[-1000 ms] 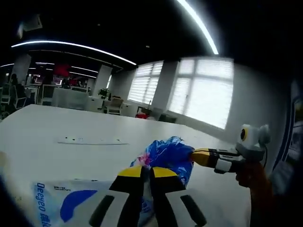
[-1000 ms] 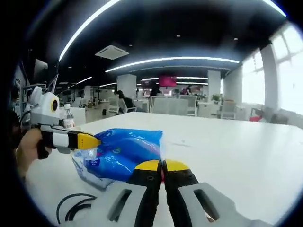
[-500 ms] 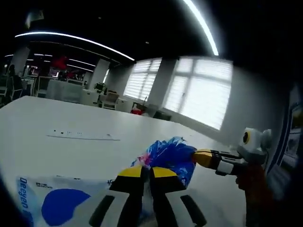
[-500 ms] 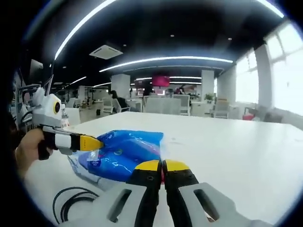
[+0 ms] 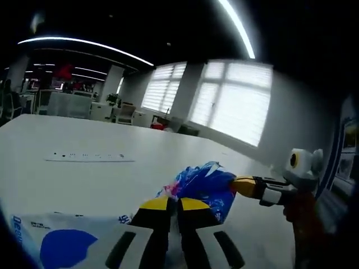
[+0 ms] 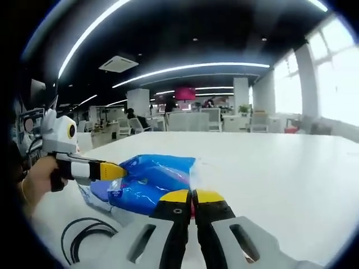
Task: Arrange the tabletop items into an orderly group along one side of the table until the central work area is clear of visible clutter.
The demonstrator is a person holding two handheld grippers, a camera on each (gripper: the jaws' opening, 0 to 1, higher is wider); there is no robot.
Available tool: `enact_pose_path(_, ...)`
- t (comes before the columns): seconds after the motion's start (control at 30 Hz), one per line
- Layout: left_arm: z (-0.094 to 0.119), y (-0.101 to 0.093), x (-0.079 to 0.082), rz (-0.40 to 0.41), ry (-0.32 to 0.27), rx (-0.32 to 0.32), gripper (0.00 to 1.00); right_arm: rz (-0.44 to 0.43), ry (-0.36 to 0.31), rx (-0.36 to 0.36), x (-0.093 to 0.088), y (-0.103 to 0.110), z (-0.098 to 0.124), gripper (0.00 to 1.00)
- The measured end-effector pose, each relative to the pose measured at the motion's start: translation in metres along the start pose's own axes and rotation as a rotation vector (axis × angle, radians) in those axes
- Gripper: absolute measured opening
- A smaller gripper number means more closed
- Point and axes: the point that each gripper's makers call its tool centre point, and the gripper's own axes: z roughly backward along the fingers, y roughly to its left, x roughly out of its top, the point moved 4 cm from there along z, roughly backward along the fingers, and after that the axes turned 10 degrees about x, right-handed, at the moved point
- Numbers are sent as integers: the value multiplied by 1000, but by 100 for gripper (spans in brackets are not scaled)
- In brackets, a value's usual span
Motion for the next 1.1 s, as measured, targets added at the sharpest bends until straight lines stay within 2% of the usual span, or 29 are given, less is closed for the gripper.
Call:
enact_pose_path(0.23,-10,1,-6,-10,25,3,3,-84,13,11,-13,-8,-2,0)
enact_pose_path(0.73,-22,-6,-13,-53,22,12,3,-152,43,-9,-34,-20,-5,0)
enact_pose_path(0.83,-25,-7,-15,-84,28,23,3,-195,46,0,-39,-22,-5,0)
enact_pose_path(1.1,-29,-4,-21,-107,45,37,3,-209,59,12,-48,-21,-6,0)
